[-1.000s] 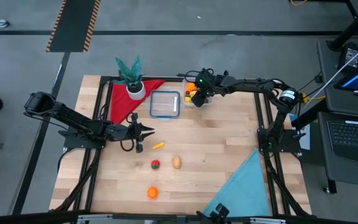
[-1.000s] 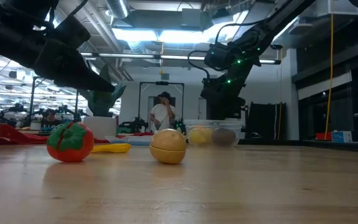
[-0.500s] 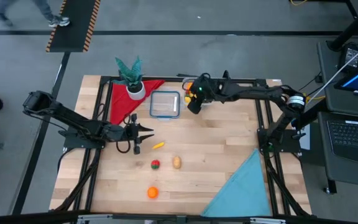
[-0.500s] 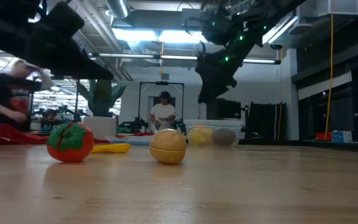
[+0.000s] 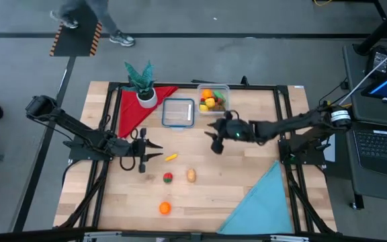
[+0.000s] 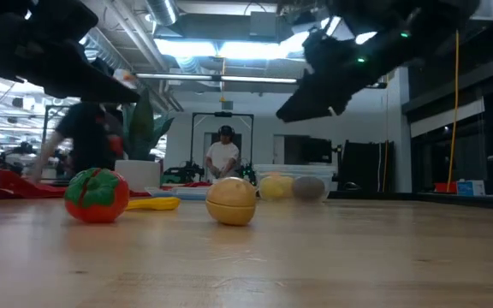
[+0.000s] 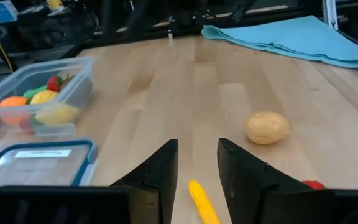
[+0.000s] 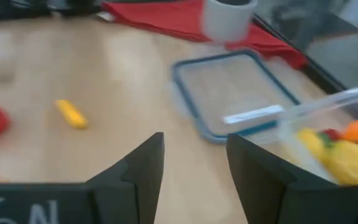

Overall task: Pick and placing Produce into tupperware
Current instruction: Put the yellow squash into the transparent bin

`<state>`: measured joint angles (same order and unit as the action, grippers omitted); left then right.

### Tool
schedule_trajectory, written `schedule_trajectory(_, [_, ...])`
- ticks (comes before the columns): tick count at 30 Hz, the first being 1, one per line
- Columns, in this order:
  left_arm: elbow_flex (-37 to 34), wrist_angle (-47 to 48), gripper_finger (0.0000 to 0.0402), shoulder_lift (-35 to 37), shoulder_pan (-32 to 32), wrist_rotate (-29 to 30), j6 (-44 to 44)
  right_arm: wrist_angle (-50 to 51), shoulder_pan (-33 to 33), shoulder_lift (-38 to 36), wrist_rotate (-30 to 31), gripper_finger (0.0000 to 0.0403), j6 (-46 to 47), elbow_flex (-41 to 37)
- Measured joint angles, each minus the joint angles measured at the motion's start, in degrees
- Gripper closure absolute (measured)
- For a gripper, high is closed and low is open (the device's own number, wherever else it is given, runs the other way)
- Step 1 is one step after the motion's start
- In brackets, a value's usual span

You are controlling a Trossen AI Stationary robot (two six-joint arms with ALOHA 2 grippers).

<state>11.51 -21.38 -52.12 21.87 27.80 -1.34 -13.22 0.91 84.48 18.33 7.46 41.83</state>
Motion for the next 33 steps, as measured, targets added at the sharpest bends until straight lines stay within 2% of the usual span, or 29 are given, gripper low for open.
schedule_trajectory(6, [0.0,0.08,0.0292,0.0,0.07,-0.49,-3.77,-17.03,-5.72,0.25,0.05,0.0226,0.63,-9.45])
schedule_trajectory(11, [0.0,0.08,0.0291,0.0,0.07,-0.47,-4.16,-28.66,-6.32,0.23,0.16,0.0226,-1.2,-13.2])
schedule_trajectory(16, [0.0,0.06,0.0291,0.0,0.02,-0.47,-2.18,-28.97,-6.36,0.23,0.07,0.0226,4.16,-13.62])
schedule_trajectory(20, [0.0,0.19,0.0291,0.0,0.02,-0.47,-3.0,-28.07,-6.36,0.27,0.07,0.0226,4.27,-13.62])
schedule_trajectory(27, [-0.02,4.83,0.0291,-0.04,-0.7,-0.49,-13.47,-28.14,-6.36,0.27,0.07,0.0226,3.59,-13.62])
schedule_trajectory(33, [0.26,6.6,0.0291,-0.49,-3.16,-4.25,-13.34,-28.14,-6.36,0.27,0.07,0.0226,2.76,-13.62])
